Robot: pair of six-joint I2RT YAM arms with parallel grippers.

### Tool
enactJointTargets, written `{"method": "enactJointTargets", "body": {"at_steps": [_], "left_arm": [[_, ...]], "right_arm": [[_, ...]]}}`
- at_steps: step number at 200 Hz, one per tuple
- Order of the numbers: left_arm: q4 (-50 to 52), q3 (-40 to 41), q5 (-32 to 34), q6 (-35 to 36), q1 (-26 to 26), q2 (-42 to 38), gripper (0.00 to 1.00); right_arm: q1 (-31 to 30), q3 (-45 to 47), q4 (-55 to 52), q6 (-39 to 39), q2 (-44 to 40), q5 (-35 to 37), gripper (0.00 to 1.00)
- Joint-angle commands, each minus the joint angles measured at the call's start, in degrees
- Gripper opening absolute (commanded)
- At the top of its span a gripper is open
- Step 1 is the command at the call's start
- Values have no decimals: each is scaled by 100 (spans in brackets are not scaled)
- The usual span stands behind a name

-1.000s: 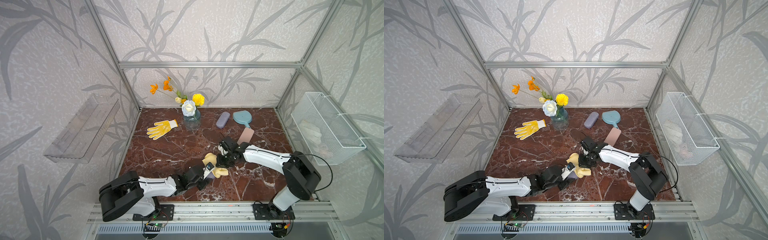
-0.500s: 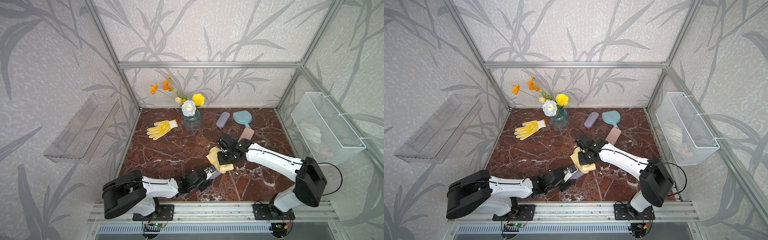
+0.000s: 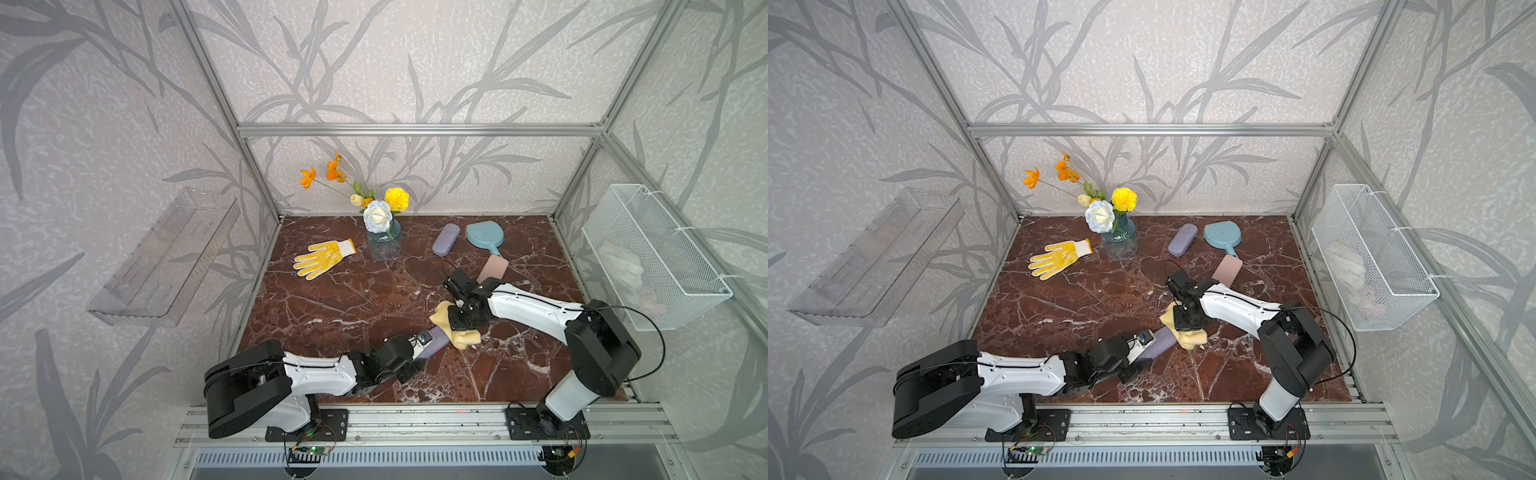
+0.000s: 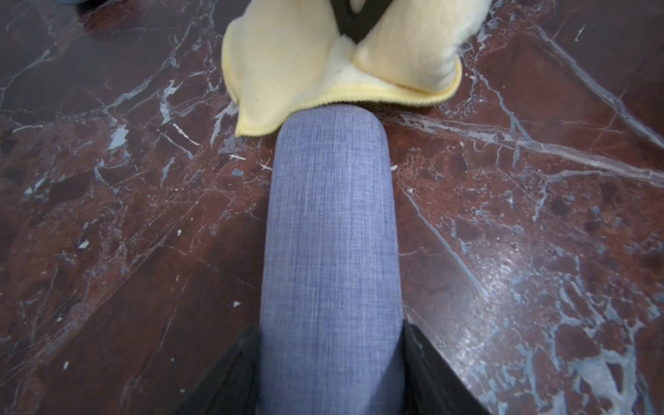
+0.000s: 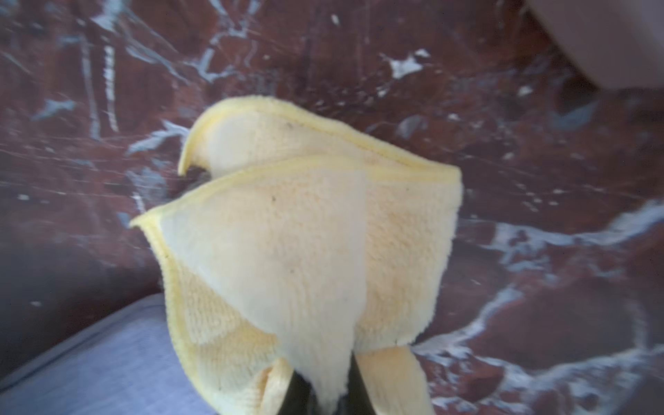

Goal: Wipe the eyeglass case
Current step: Wipe the dirt from the eyeglass case.

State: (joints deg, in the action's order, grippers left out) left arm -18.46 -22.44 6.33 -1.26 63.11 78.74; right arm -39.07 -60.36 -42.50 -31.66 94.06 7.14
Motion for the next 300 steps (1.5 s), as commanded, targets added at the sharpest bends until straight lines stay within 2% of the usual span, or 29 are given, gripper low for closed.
{"method": "enactJointTargets", "body": {"at_steps": [1, 21, 45, 64, 85, 100, 108, 119, 130, 145, 156, 163, 183, 209, 225, 239, 257, 261, 284, 300], "left_arm": [[280, -85, -68, -42, 7, 36, 60], [286, -77, 62, -45, 13, -6, 60], [247, -72, 274, -28, 30, -25, 58], [179, -42, 324, -3, 59, -34, 57], [-36, 70, 346, -100, 87, -101, 57], [-73, 114, 347, -125, 103, -106, 56], [-87, 133, 351, -129, 90, -104, 56], [-123, 158, 352, -138, 94, -105, 56], [-123, 161, 334, -131, 89, -108, 56], [-100, 143, 320, -129, 95, -96, 55], [-94, 128, 317, -120, 95, -81, 55], [-79, 117, 316, -114, 94, -70, 55], [-62, 101, 332, -120, 90, -70, 55], [-31, 80, 387, -159, 95, -102, 55], [-18, 66, 409, -169, 91, -105, 55], [-2, 64, 388, -172, 89, -100, 55], [17, 64, 377, -180, 90, -101, 55], [21, 58, 362, -188, 95, -104, 55], [32, 64, 324, -196, 92, -101, 55], [77, 24, 309, -185, 90, -90, 54]], "right_arm": [[-264, -549, -399, 344, -455, 342, 0], [-417, -621, -99, -267, -421, -1063, 0], [-572, -226, 905, -1359, -81, -2701, 0], [-599, 44, 1547, -1884, 254, -3367, 0], [-437, 394, 1784, -2016, 523, -3720, 0], [-272, 380, 1078, -1412, 578, -3166, 0], [-181, 240, 500, -964, 578, -2526, 0], [-96, 42, -138, -328, 536, -1294, 0], [-79, -170, -606, 53, 438, -247, 0], [-106, -446, -874, 316, 140, 550, 0], [-150, -595, -866, 372, -96, 576, 0], [-193, -672, -788, 382, -239, 325, 0], [-254, -745, -538, -109, -405, -1047, 0], [-522, -233, 523, -1246, -373, -2540, 0], [-567, 148, 1148, -1676, -217, -3065, 0], [-471, 401, 1346, -1677, -72, -3199, 0], [-103, 555, 945, -1122, 33, -2701, 0], [-13, 533, 760, -924, 27, -2433, 0], [170, 99, -386, 150, 5, 76, 0], [125, -217, -661, 421, -170, 802, 0]]}}
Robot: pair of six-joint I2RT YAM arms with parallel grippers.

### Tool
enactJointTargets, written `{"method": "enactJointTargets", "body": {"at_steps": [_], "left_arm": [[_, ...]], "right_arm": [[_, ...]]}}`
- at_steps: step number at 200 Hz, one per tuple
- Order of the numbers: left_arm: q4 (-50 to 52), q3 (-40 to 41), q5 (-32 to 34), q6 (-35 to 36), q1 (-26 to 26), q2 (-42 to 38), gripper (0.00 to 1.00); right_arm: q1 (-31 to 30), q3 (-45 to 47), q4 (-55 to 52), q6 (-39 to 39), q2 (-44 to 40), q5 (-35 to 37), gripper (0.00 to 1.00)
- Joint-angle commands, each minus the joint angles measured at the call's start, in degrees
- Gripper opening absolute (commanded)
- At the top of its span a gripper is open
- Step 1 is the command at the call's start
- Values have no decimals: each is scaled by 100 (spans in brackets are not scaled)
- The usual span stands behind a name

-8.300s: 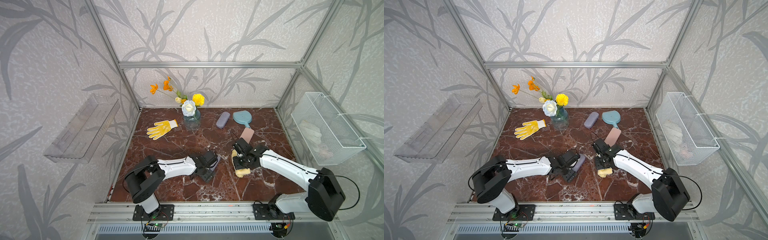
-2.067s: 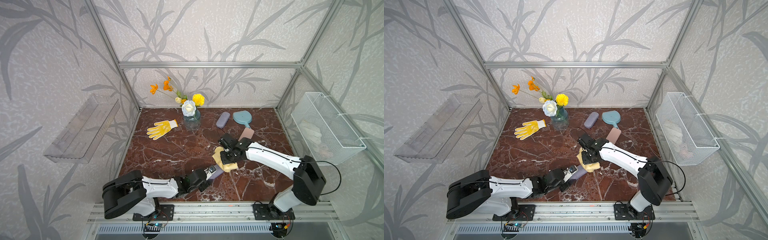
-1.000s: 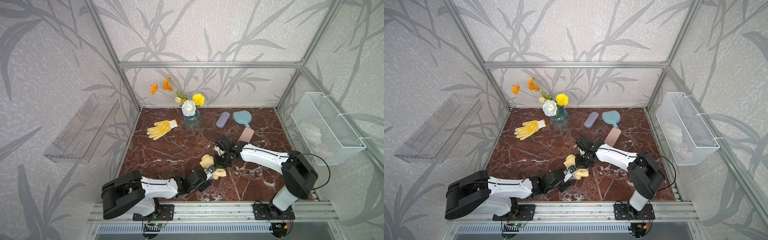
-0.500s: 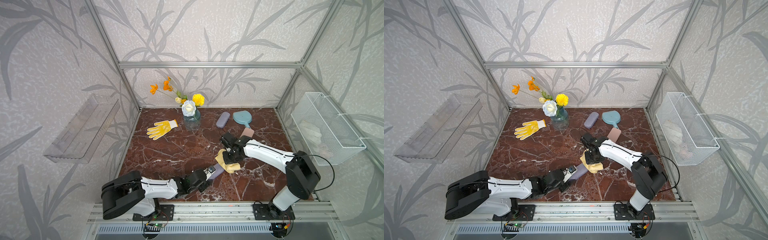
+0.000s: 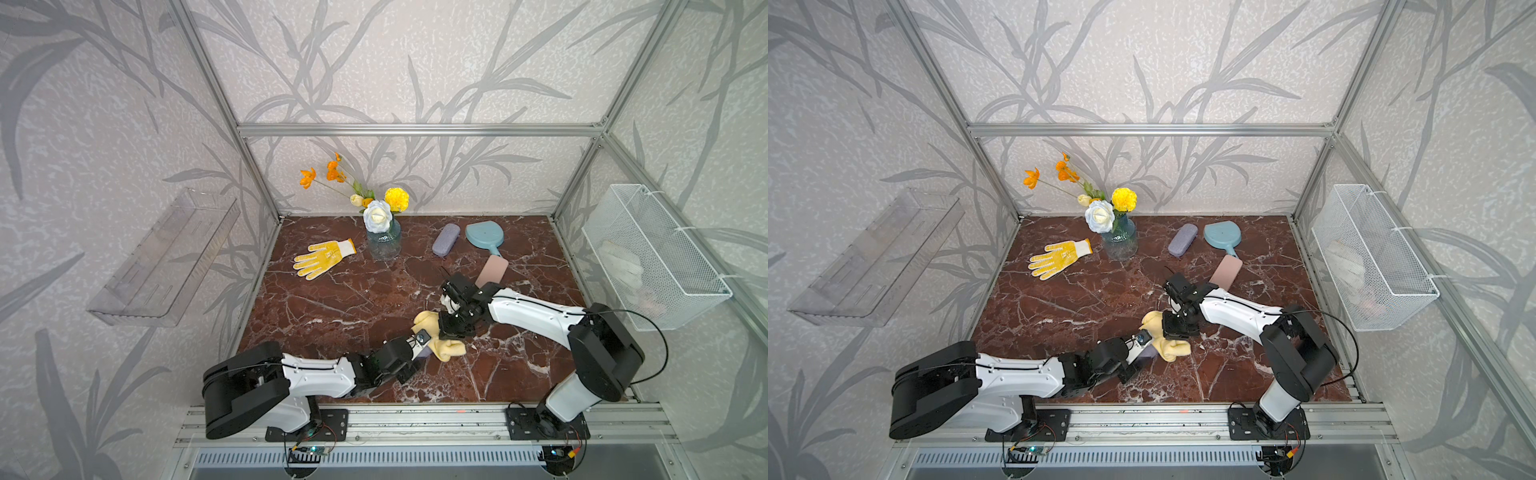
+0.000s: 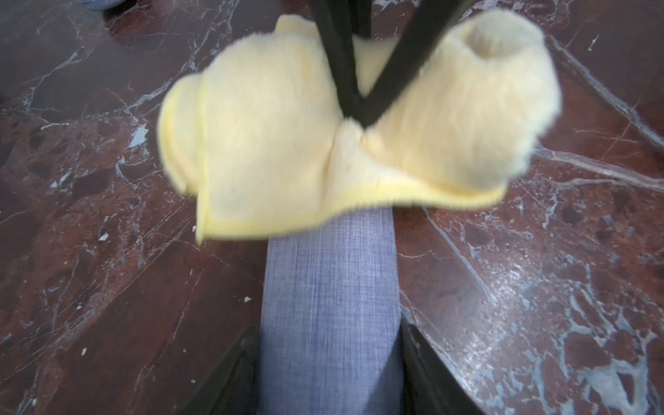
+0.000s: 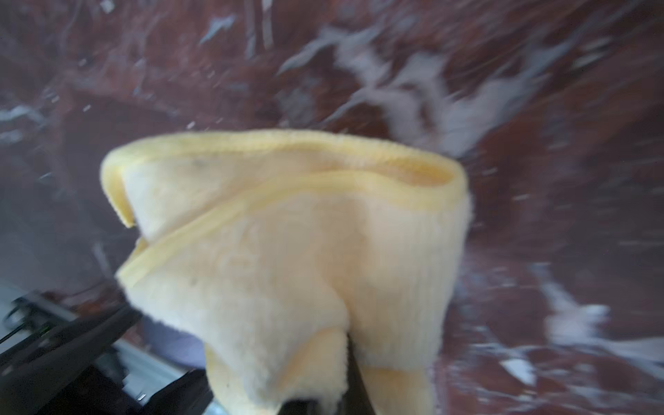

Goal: Wipe the eyeglass case
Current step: Wipe the dirt from the eyeglass case.

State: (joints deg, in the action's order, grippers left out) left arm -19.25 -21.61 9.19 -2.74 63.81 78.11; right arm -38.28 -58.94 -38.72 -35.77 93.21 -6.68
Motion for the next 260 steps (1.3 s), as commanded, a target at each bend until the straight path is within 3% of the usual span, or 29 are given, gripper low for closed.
{"method": "enactJointTargets", "body": {"at_steps": [1, 13, 23, 37, 57, 70, 96, 127, 164, 184, 224, 260], "left_arm": [[161, -61, 18, -35, 23, -25, 54], [201, -98, -24, -31, 17, -12, 54], [257, -134, -35, -30, 19, -11, 54], [327, -175, -39, -55, 19, -7, 54], [384, -189, -53, -88, 23, -38, 55], [385, -171, -56, -119, 20, -58, 56], [404, -142, -57, -154, 21, -110, 57], [518, -186, -112, -229, 11, -205, 60], [941, -318, -318, -546, -133, -699, 74], [1157, -409, -734, -748, -364, -879, 86], [1879, -826, -1439, -1354, -975, -477, 93], [2103, -1012, -1923, -1481, -1326, -155, 94]], "right_arm": [[39, -375, -1045, 847, -102, 2203, 0], [-119, -608, -1125, 911, -283, 2298, 0], [-263, -776, -1133, 865, -399, 1966, 0], [-364, -811, -907, 537, -508, 912, 0], [-463, -330, 158, -550, -470, -928, 0], [-525, 13, 874, -1049, -341, -1526, 0], [-267, 136, 530, -765, 30, -1071, 0], [-70, -202, -549, 261, 148, 657, 0], [-232, -135, 46, 312, -125, -154, 0], [-426, -175, 88, 353, 42, -84, 0], [-474, -149, -1, 458, 27, 184, 0], [-462, -179, -44, 551, 63, 254, 0]]}}
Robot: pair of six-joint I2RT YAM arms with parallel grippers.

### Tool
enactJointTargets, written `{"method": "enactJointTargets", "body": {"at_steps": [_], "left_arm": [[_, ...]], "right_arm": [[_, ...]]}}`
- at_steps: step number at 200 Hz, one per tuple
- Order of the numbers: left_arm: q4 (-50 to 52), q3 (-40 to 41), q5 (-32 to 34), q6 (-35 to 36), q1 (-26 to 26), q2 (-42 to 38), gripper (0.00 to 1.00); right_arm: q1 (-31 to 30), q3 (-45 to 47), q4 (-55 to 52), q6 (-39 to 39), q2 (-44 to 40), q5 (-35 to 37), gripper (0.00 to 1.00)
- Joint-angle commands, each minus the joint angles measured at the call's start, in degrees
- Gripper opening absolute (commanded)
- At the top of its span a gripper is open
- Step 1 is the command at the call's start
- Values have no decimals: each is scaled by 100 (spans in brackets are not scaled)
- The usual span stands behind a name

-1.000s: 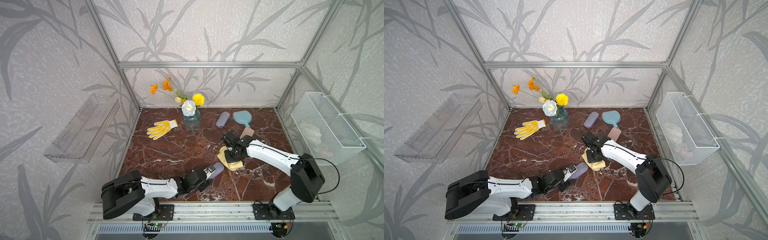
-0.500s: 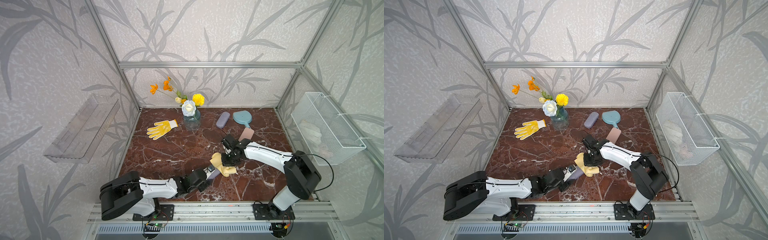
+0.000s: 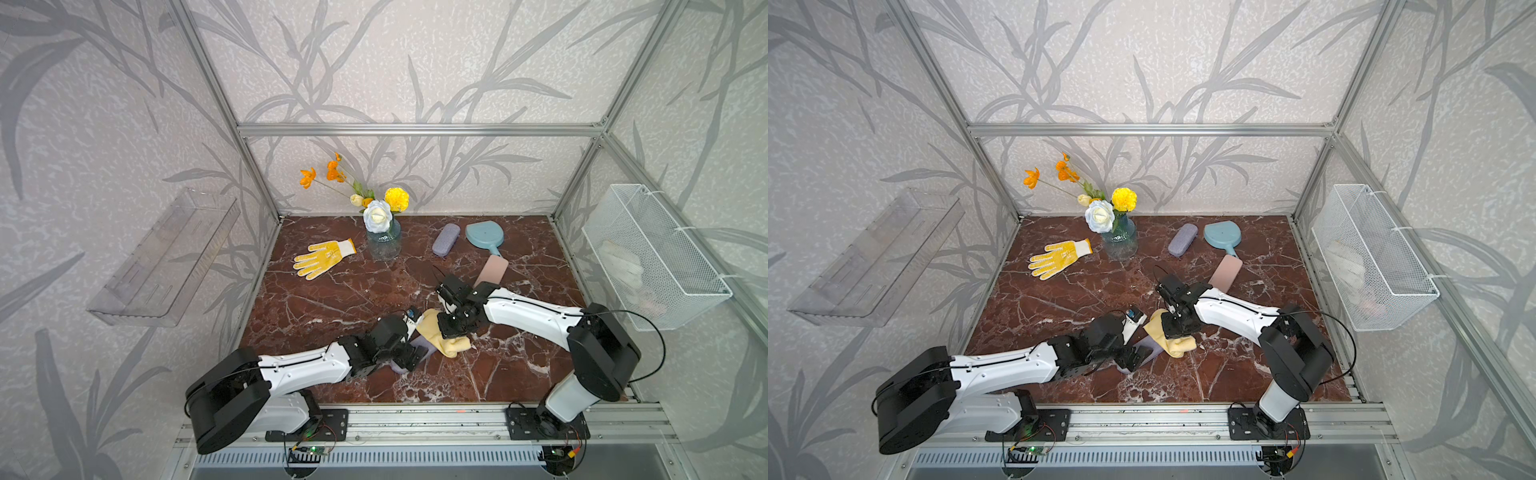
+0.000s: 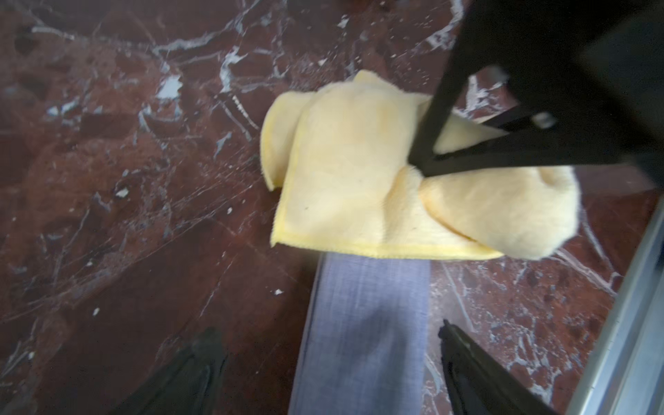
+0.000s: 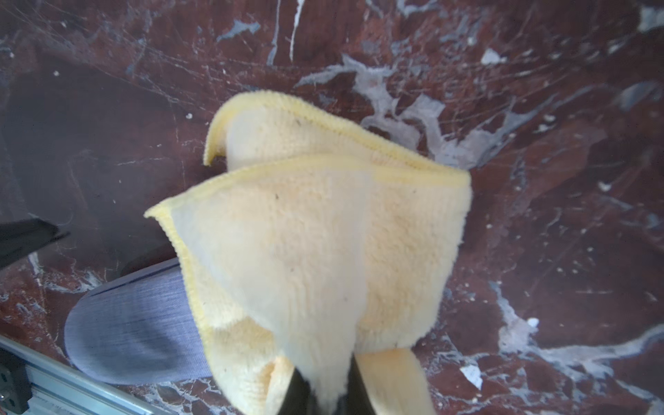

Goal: Wipe the eyeglass case
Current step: Wipe the dirt from the eyeglass case.

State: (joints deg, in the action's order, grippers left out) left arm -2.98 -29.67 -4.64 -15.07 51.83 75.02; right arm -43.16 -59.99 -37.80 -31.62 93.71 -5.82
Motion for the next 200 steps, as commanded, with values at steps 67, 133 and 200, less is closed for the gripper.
{"method": "enactJointTargets", "body": {"at_steps": [67, 133, 200], "left_arm": [[679, 22, -866, -577, -124, 118, 94], [775, 203, -562, -497, 50, -61, 92], [661, 116, -322, -45, 135, 130, 88]], "right_arm": [[88, -67, -104, 195, -20, 172, 0], [101, -39, -30, 191, -28, 117, 0], [112, -60, -27, 200, -37, 124, 0]]}}
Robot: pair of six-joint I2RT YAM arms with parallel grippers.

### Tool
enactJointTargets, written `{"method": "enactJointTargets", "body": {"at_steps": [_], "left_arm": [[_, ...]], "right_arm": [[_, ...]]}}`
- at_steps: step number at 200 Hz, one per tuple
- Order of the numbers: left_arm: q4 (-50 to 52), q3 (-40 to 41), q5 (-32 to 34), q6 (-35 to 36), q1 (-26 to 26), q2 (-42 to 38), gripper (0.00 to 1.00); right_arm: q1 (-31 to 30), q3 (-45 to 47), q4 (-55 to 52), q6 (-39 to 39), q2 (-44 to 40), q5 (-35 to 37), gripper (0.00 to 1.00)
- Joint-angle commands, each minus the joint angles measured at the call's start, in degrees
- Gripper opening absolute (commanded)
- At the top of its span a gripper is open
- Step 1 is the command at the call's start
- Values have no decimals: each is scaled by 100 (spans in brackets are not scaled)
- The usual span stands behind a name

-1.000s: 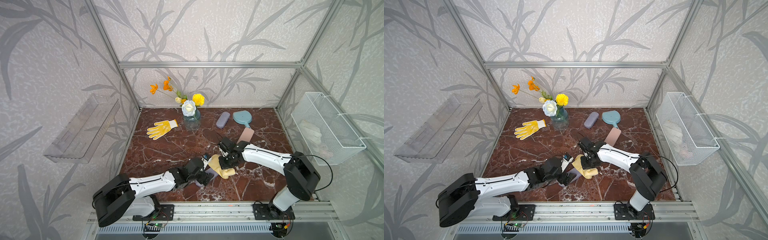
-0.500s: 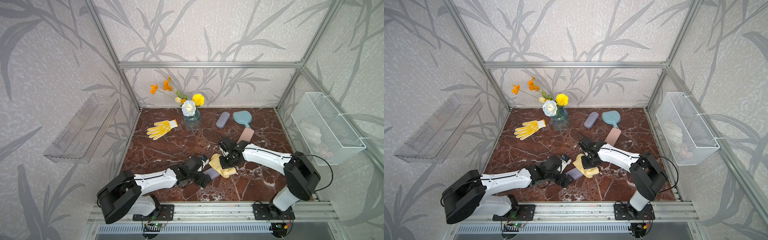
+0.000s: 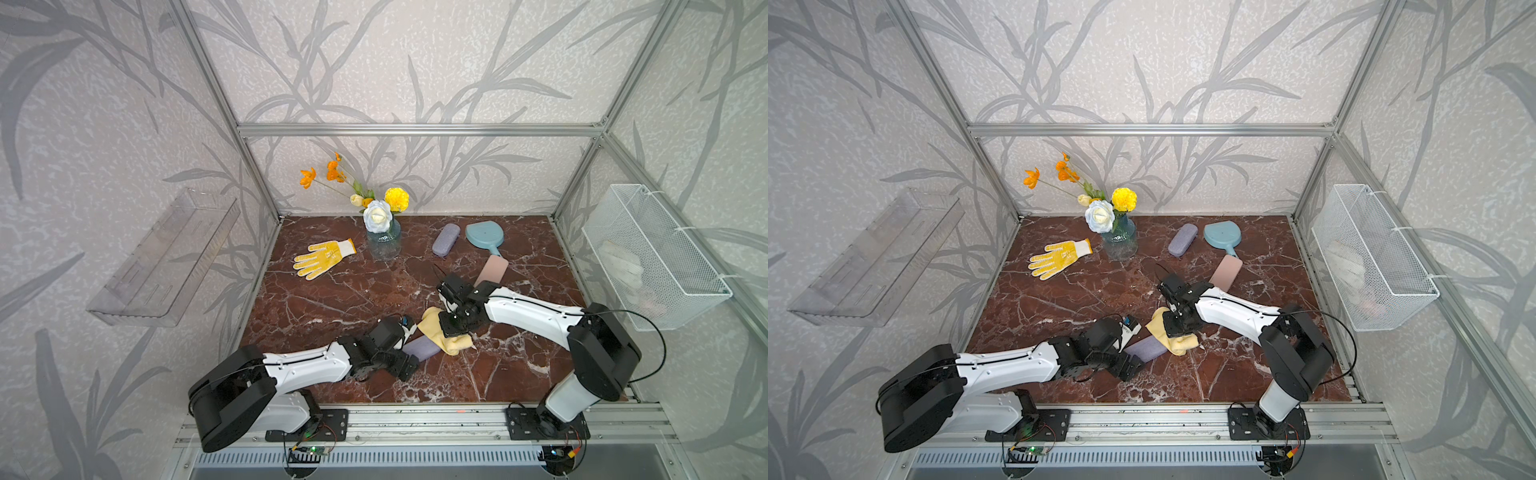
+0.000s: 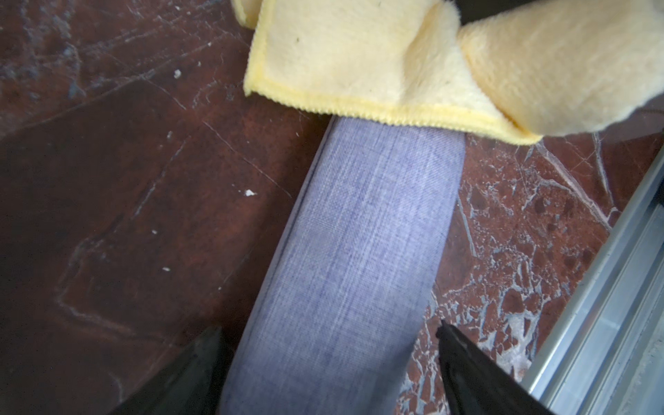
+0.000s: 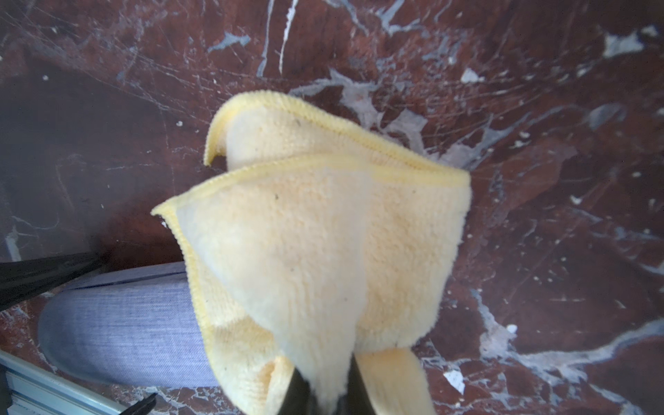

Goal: Wipe the eyeglass case
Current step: Wipe the dirt from the eyeglass case.

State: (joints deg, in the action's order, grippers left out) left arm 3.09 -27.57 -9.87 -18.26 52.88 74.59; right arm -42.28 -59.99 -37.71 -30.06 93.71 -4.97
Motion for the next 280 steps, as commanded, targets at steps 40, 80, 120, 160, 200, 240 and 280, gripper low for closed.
{"method": "enactJointTargets", "body": {"at_steps": [40, 80, 120, 160, 200, 240, 280], "left_arm": [[124, -187, 391, 498, 111, 311, 74], [16, -161, 1140, 935, 463, 103, 58], [-490, -336, 2283, 1665, 726, 219, 41], [-624, -837, 3734, 2498, 868, 929, 42], [-784, -1145, 4876, 2969, 1355, 1689, 43], [-1174, -1197, 5688, 3233, 1793, 2334, 45], [-1263, -1274, 5944, 3291, 1926, 2693, 45]], "right_arm": [[78, -39, -34, 19, -129, 40, 0], [245, -40, -89, 75, -262, -80, 0], [844, -178, -344, 272, -735, -364, 0], [1101, -770, -858, 580, -732, -462, 0], [925, -1623, -1054, 467, -52, -1260, 0], [361, -2922, -1748, 782, 1256, -1339, 0], [-38, -3370, -1862, 827, 1910, -1333, 0]]}}
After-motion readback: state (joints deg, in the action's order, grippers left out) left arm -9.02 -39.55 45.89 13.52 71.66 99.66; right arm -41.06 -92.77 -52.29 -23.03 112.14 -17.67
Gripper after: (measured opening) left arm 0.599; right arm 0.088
